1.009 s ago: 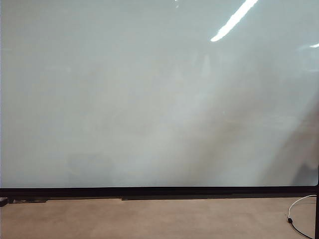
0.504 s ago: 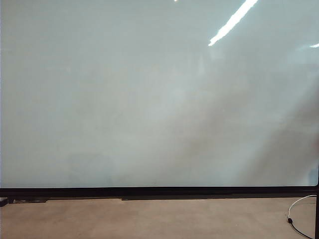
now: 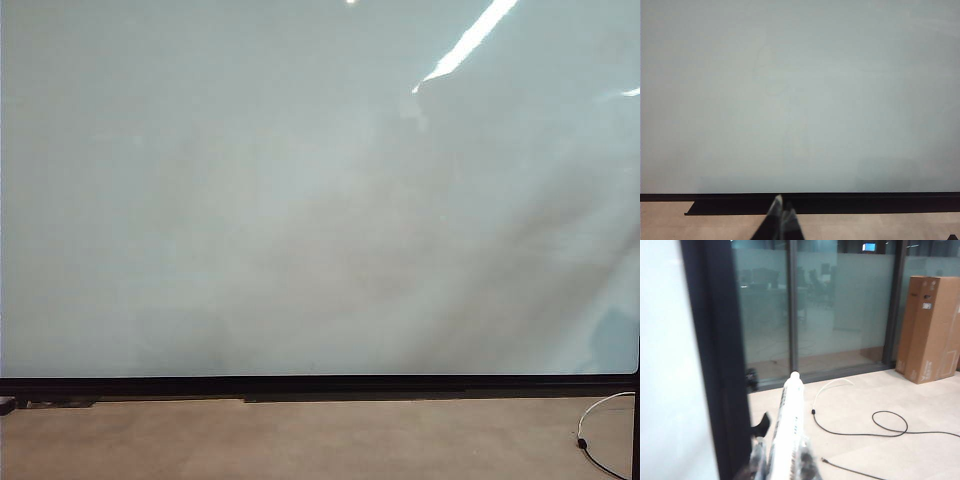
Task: Pick up the pen on the shelf to the right of the whiteboard and draw a check mark.
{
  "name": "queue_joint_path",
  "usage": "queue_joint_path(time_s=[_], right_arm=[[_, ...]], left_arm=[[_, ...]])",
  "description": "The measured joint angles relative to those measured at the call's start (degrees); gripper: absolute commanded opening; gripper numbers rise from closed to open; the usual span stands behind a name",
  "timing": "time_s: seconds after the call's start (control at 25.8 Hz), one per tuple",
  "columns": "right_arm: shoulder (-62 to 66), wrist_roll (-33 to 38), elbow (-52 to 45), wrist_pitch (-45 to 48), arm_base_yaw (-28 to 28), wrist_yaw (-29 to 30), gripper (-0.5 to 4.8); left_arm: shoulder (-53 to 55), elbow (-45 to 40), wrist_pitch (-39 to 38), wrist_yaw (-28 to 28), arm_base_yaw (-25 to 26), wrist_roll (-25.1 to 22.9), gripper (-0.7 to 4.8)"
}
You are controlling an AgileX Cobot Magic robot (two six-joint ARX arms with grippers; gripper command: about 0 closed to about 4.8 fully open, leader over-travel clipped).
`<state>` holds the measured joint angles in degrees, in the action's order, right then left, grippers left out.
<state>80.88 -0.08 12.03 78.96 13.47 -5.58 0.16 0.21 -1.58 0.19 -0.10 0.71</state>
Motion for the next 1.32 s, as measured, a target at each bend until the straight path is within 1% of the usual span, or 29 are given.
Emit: queue_joint_path(time_s=[0.12,0.19,0.27,0.43,0.54,0.62,0.85,1.09,1.16,1.32], right_arm=[[-2.54,0.00,-2.71,-0.37,-3.80,-3.15,-0.02],[-4.46,-0.09,-4.85,-0.37,-7.74,-5.73,-0.02],[-6.12,-0.13,-6.47,-0.37,-10.45,-7.63,-0.02],[-8.66,-0.31,-8.35,-0.35,-16.26,-11.45,-0.03],[-10.67,-0.90,-9.46,-0.42,-22.29,-14.34,-0.02],[-10.80,-1.11,-9.40,-0.17,-26.62,-14.34,-0.02],[-10.80,-0.31,-9.22,-0.20,-34.99,-14.34,-0.03],[-10.80,2.84,-9.16,0.11,-40.17,-13.64,-0.02],[-10.80,3.21,-8.72,-0.04,-41.68,-12.13,-0.02],[-10.80,3.41,-5.60,-3.23,-42.14,-5.20,-0.02]], left_arm=[[0.00,0.00,0.00,0.00,0.00,0.00,-0.05],[0.00,0.00,0.00,0.00,0.00,-0.02,-0.04],[0.00,0.00,0.00,0.00,0.00,-0.02,-0.04],[0.00,0.00,0.00,0.00,0.00,0.00,-0.04],[0.00,0.00,0.00,0.00,0.00,-0.02,-0.04],[0.00,0.00,0.00,0.00,0.00,-0.02,-0.04],[0.00,0.00,0.00,0.00,0.00,-0.02,-0.05],[0.00,0.00,0.00,0.00,0.00,0.00,-0.04],[0.00,0.00,0.00,0.00,0.00,0.00,-0.04],[0.00,0.00,0.00,0.00,0.00,0.00,-0.05]])
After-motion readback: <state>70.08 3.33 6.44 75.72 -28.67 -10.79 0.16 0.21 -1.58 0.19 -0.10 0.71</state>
